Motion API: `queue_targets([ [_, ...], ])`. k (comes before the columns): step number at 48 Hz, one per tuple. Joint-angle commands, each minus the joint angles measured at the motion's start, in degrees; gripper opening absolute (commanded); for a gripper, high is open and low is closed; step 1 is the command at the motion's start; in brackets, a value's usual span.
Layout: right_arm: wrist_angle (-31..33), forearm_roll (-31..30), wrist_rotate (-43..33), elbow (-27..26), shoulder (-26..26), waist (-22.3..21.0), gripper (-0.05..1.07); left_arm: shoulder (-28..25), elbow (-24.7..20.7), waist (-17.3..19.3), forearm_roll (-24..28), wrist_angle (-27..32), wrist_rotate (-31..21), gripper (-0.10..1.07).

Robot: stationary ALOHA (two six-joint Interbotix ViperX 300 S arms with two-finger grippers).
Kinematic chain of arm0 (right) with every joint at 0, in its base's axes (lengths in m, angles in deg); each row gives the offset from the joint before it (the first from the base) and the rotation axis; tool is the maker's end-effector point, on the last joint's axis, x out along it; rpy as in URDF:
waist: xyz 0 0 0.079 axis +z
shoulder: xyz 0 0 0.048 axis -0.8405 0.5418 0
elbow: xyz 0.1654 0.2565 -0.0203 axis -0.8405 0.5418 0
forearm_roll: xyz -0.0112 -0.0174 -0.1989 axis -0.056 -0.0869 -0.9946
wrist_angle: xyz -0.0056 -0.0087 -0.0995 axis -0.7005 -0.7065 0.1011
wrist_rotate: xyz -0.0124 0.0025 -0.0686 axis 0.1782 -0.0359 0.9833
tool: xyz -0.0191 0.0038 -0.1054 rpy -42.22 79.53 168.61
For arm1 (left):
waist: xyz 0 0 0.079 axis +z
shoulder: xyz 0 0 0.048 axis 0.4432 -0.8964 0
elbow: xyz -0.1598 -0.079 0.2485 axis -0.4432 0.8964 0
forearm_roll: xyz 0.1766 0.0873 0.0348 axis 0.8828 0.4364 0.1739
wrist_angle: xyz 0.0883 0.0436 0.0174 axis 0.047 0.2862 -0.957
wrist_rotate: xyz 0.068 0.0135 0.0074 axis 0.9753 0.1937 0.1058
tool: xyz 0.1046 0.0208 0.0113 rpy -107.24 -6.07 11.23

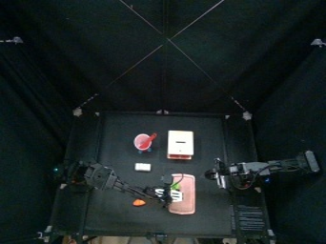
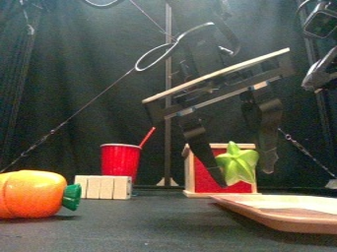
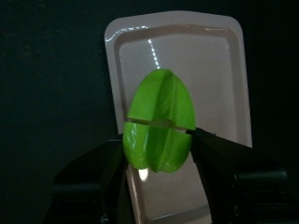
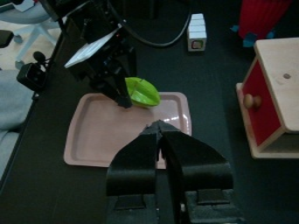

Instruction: Place starfruit on plate

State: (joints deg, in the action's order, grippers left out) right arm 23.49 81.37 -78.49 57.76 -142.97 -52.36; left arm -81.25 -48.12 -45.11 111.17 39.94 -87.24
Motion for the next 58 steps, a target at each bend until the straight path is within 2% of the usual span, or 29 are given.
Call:
queue_targets([
  [1,-0.3,0.1,0.1,-1.7,0.4,-0.1,0.02,0.8,-2.0,0.2,0.5,0.1,-0.1,0.55],
  [24,-0.2,0.1,0.1,-1.7,0.4,-0.1,0.02,0.5,-2.5,0.1,0.3,0.1,-0.2,1.02],
  [58,-0.1,0.0,0.1,-1.7,0.4,-0.1,0.02,0.3,-3.7,-0.1,-1.8,-3.3,0.1,1.03],
])
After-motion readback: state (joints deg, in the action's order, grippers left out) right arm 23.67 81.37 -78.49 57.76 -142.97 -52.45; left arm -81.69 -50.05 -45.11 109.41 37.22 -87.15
